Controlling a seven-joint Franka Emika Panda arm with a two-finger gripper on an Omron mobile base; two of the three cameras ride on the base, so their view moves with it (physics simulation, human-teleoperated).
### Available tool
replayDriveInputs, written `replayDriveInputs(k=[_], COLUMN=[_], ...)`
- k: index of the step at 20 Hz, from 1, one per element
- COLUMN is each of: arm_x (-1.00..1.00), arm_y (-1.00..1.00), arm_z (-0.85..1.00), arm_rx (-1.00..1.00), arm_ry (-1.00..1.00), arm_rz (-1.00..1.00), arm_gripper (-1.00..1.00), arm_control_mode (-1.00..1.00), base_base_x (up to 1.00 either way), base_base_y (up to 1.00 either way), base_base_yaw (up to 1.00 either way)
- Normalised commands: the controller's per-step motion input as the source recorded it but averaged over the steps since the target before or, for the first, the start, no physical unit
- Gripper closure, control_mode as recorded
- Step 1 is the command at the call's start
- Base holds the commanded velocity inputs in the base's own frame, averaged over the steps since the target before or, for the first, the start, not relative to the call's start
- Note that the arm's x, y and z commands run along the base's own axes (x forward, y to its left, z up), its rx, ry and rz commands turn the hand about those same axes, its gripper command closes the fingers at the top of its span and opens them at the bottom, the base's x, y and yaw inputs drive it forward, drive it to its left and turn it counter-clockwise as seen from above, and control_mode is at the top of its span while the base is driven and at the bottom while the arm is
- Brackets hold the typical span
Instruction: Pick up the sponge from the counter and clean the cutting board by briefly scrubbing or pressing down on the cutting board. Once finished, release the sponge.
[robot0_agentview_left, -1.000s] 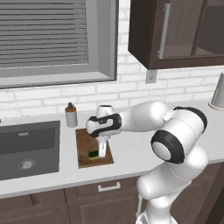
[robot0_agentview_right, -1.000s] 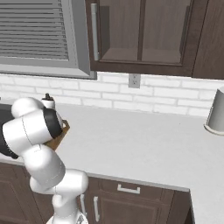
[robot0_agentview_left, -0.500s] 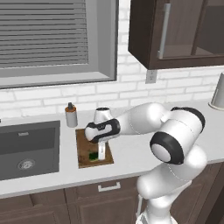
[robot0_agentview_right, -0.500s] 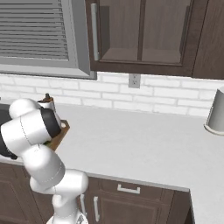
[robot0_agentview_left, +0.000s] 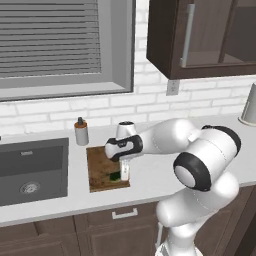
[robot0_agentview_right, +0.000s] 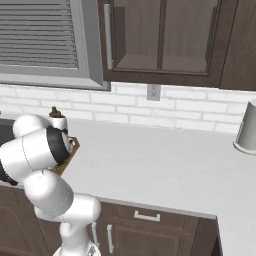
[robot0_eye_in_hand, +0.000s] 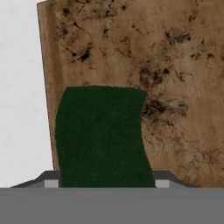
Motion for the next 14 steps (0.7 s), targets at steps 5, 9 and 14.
replayDriveInputs(k=[5, 9, 14], arm_x=[0.39, 0.96, 0.87], arm_y=[-0.17, -0.09, -0.03], arm_z=[0.0, 0.0, 0.0], arm_rx=[0.0, 0.01, 0.0], arm_ry=[0.0, 0.0, 0.0], arm_rz=[0.0, 0.0, 0.0], arm_gripper=[1.0, 1.0, 1.0], arm_control_mode=[-1.0, -1.0, -1.0], base_base_x=[0.0, 0.0, 0.0], base_base_y=[0.0, 0.0, 0.0], base_base_yaw=[0.0, 0.0, 0.0])
